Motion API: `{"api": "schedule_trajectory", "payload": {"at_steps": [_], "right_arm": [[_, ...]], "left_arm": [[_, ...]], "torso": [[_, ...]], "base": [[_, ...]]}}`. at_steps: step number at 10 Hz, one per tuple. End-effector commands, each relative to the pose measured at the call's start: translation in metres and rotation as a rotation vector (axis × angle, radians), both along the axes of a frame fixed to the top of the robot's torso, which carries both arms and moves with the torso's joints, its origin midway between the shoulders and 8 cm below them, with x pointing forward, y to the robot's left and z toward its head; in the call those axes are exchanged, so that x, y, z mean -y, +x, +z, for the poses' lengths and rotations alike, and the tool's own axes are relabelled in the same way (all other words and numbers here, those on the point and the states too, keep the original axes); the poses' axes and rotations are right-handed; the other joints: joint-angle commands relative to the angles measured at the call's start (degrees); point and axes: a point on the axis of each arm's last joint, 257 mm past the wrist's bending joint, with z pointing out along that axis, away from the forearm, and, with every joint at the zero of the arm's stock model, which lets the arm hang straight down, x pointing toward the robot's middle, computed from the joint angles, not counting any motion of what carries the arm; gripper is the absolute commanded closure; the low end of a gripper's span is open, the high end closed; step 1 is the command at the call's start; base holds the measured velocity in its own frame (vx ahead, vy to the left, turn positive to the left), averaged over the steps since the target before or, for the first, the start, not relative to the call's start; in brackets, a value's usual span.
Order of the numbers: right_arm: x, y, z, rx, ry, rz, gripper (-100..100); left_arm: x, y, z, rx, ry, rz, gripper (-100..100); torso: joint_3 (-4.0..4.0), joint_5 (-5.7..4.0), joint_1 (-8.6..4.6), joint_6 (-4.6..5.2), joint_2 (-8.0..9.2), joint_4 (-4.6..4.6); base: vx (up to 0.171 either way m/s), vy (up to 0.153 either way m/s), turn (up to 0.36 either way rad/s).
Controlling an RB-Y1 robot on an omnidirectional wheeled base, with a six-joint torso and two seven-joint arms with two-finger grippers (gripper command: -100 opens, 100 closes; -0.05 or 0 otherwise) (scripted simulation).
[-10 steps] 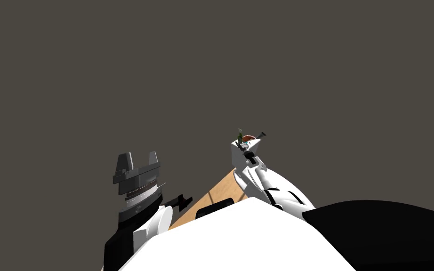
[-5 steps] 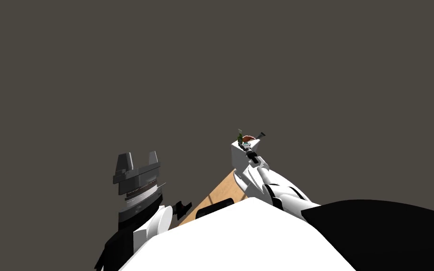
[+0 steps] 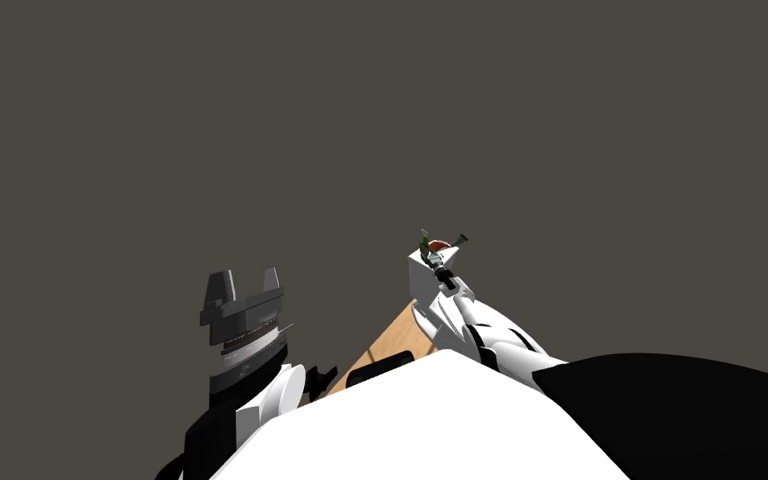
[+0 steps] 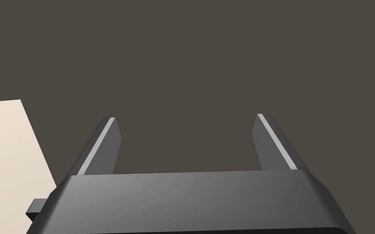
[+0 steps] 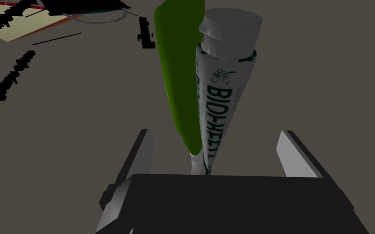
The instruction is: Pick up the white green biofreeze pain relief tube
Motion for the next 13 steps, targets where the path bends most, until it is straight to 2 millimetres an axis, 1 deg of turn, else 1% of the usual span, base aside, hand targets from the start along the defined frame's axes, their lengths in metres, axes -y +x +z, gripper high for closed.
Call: {"api": "schedule_trajectory", "payload": {"at_steps": [1, 2, 3, 4, 5, 6, 8, 9, 10, 12, 13], "right_arm": [[-0.039, 0.011, -0.004, -0.01, 0.0, 0.051, -100], [-0.04, 0.011, -0.004, -0.011, -0.001, 0.054, -100], [-0.07, 0.019, -0.006, -0.016, -0.001, 0.091, -100], [-0.101, 0.025, -0.007, -0.018, -0.001, 0.129, -100], [-0.101, 0.025, -0.007, -0.018, -0.001, 0.129, -100], [-0.131, 0.031, -0.006, -0.018, -0.001, 0.166, -100], [-0.191, 0.038, -0.001, -0.013, -0.005, 0.238, -100], [-0.193, 0.038, -0.001, -0.013, -0.001, 0.239, -100], [-0.224, 0.04, 0.003, -0.008, -0.001, 0.276, -100], [-0.284, 0.041, 0.016, 0.008, -0.004, 0.346, -100], [-0.286, 0.041, 0.016, 0.008, 0.0, 0.347, -100]], "left_arm": [[0.0, 0.0, 0.0, 0.0, 0.0, 0.0, 0], [0.0, 0.0, 0.0, 0.0, 0.0, 0.0, 0], [0.0, 0.0, 0.0, 0.0, 0.0, 0.0, 0], [0.0, 0.0, 0.0, 0.0, 0.0, 0.0, 0], [0.0, 0.0, 0.0, 0.0, 0.0, 0.0, 0], [0.0, 0.0, 0.0, 0.0, 0.0, 0.0, 0], [0.0, 0.0, 0.0, 0.0, 0.0, 0.0, 0], [0.0, 0.0, 0.0, 0.0, 0.0, 0.0, 0], [0.0, 0.0, 0.0, 0.0, 0.0, 0.0, 0], [0.0, 0.0, 0.0, 0.0, 0.0, 0.0, 0], [0.0, 0.0, 0.0, 0.0, 0.0, 0.0, 0]], "torso": [[0.0, 0.0, 0.0, 0.0, 0.0, 0.0], [-0.06, -0.03, -0.12, 0.01, -0.11, -0.03], [-0.06, -0.02, -0.09, -0.05, -0.11, -0.02], [-0.06, -0.02, -0.1, -0.02, -0.1, -0.02], [-0.06, -0.05, -0.23, 0.03, -0.1, -0.02], [-0.05, -0.05, -0.15, -0.07, -0.08, -0.02], [-0.1, -0.02, -0.12, -0.02, -0.17, -0.03], [-0.12, -0.04, -0.16, -0.02, -0.2, -0.05], [-0.09, -0.03, -0.12, -0.06, -0.14, -0.04], [-0.1, -0.03, -0.15, -0.02, -0.18, -0.04], [-0.12, -0.04, -0.17, -0.04, -0.2, -0.05]], "base": [[0.074, -0.073, -0.411], [0.065, -0.047, -0.134], [0.06, -0.056, -0.188], [0.067, -0.091, -0.45], [0.052, -0.058, -0.123], [0.064, -0.051, -0.209], [0.098, -0.063, -0.358], [0.071, -0.045, -0.145], [0.073, -0.043, -0.229], [0.1, -0.059, -0.383], [0.066, -0.035, -0.112]]}}
